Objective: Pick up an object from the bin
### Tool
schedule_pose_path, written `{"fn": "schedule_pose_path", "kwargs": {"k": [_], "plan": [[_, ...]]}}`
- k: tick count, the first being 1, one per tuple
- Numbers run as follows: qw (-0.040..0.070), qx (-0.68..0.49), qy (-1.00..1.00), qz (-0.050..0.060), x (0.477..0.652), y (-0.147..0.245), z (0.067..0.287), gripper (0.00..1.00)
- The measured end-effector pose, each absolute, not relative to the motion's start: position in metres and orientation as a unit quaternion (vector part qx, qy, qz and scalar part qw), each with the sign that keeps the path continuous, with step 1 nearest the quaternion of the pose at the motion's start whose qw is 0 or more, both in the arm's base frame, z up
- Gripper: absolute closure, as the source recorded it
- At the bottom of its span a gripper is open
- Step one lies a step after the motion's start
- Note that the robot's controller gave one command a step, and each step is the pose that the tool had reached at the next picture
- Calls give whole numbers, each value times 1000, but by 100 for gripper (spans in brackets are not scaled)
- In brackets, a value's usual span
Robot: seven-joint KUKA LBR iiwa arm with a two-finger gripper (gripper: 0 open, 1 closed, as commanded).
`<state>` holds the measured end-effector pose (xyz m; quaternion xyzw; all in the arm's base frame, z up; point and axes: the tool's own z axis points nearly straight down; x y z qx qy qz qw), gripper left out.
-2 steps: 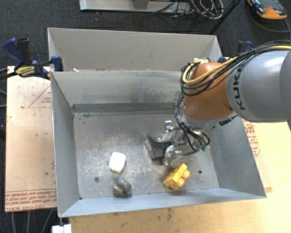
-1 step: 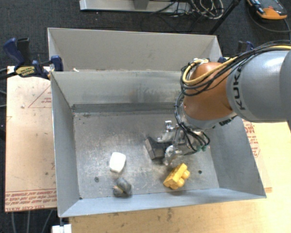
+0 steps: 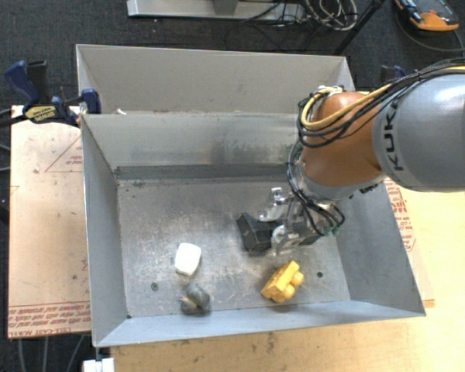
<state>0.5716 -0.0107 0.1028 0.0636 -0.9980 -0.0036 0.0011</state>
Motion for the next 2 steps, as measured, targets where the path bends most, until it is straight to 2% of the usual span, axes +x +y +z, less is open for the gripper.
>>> {"fn": "schedule_pose_path", "kwargs": {"k": [1, 2], "plan": [[4, 87, -996, -1, 571, -7, 161, 100], [1, 76, -997, 0, 548, -17, 302, 100]]}}
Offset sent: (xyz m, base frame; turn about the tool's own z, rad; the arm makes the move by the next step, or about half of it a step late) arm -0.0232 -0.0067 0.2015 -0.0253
